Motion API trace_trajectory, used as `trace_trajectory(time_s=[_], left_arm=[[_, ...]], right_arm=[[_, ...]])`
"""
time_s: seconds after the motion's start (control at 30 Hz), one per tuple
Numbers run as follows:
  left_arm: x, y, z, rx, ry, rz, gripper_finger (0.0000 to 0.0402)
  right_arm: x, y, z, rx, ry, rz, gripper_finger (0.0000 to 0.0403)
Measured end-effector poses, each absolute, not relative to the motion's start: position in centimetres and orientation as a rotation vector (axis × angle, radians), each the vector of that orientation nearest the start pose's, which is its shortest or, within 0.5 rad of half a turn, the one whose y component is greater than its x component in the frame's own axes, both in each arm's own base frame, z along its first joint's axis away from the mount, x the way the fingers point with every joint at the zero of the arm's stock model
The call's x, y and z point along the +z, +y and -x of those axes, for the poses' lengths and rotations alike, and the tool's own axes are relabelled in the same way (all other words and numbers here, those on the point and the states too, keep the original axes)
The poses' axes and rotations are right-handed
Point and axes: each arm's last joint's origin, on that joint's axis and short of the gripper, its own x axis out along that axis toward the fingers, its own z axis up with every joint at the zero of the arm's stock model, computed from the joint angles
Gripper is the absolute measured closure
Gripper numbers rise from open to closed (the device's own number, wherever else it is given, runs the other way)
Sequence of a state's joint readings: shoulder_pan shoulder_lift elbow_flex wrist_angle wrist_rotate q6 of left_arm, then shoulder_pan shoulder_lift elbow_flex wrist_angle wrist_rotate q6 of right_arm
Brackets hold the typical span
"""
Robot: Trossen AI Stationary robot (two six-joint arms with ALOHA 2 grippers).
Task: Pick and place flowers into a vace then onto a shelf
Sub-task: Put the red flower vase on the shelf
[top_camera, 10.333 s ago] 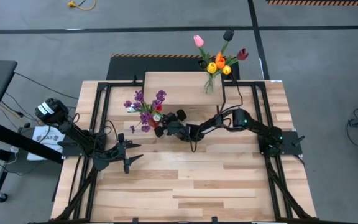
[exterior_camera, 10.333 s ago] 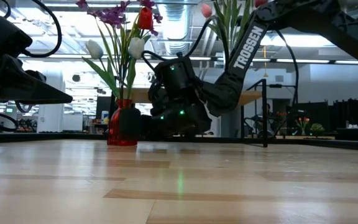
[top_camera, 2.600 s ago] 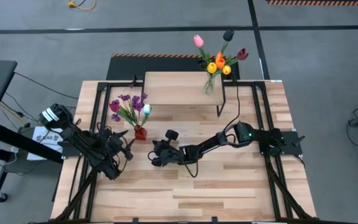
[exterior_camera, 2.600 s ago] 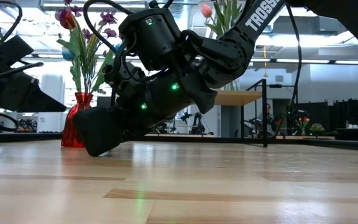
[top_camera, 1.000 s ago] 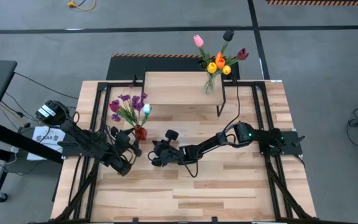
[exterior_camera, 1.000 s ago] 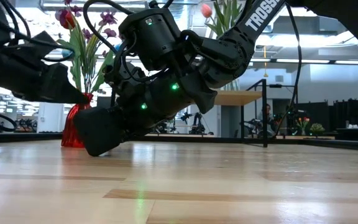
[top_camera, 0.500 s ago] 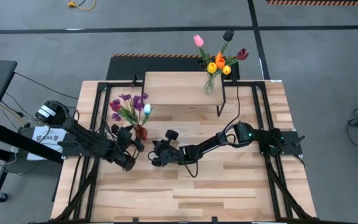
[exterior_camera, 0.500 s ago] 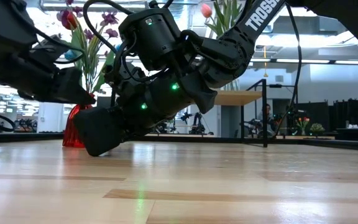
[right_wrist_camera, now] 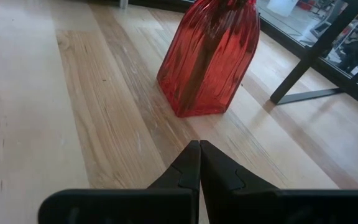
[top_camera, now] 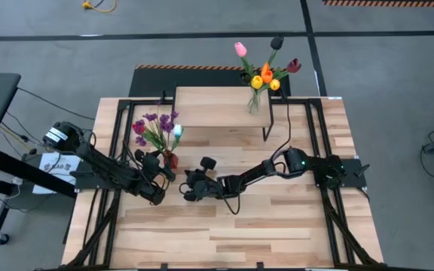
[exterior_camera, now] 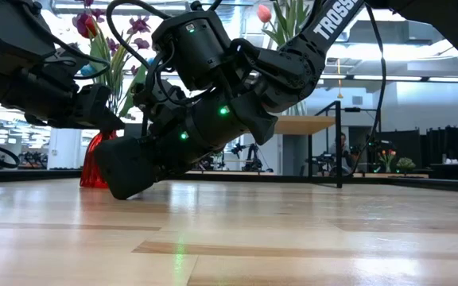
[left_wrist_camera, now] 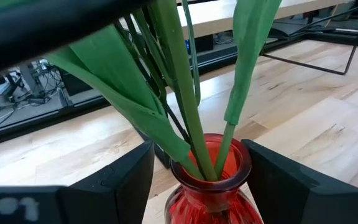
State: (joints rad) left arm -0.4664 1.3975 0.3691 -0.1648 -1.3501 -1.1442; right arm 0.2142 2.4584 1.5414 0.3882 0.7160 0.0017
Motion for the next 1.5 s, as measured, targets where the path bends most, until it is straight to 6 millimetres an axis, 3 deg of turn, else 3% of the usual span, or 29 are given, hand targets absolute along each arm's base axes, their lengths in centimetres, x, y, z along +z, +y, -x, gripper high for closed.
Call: trace_trajectory(time_s=[0.3,0.63,0.93,1.13,1.5], left_arm=[[11.58,-5.55,-17.31,1.014,0.206,0.068,0.0179],[11.58,-5.55,-17.31,1.015,0.206,0.067,0.0249],[11.58,-5.55,-17.31,1.015,0.206,0.067,0.0226],[11.57,-5.55,-17.31,1.014,0.209,0.061,0.0250],[12.34,-5.99,-18.12,0.997,0.234,0.029,0.0241]], right_arm=[[6.69,8.75,-49.15,-0.483,0.478,0.236,0.0403],[6.68,8.75,-49.14,-0.482,0.478,0.236,0.0403],[6.67,8.59,-49.18,-0.480,0.479,0.234,0.0403],[6.67,8.59,-49.18,-0.480,0.479,0.234,0.0403],[6.67,8.57,-49.18,-0.481,0.479,0.234,0.0403]])
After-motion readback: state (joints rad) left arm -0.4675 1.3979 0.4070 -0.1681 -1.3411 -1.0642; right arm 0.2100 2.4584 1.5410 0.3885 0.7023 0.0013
